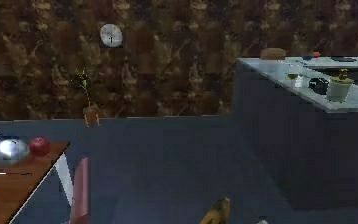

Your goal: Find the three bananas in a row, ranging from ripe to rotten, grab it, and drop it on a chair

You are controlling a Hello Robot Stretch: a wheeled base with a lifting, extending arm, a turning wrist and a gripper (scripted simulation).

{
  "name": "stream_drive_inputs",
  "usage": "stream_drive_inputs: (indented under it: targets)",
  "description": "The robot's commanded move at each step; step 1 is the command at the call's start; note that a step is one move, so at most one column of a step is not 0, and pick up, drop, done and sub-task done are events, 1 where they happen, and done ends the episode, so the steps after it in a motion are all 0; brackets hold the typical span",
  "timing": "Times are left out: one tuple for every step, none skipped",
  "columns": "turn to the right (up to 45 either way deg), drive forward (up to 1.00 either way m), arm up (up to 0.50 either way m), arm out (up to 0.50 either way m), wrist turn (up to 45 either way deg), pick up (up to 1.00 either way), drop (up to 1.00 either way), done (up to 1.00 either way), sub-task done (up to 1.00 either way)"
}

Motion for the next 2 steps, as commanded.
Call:
stream_drive_inputs:
  targets:
    - [-45.0, 0.0, 0.0, 0.0, 0.0, 0.0, 0.0, 0.0, 0.0]
    - [-45.0, 0.0, 0.0, 0.0, 0.0, 0.0, 0.0, 0.0, 0.0]
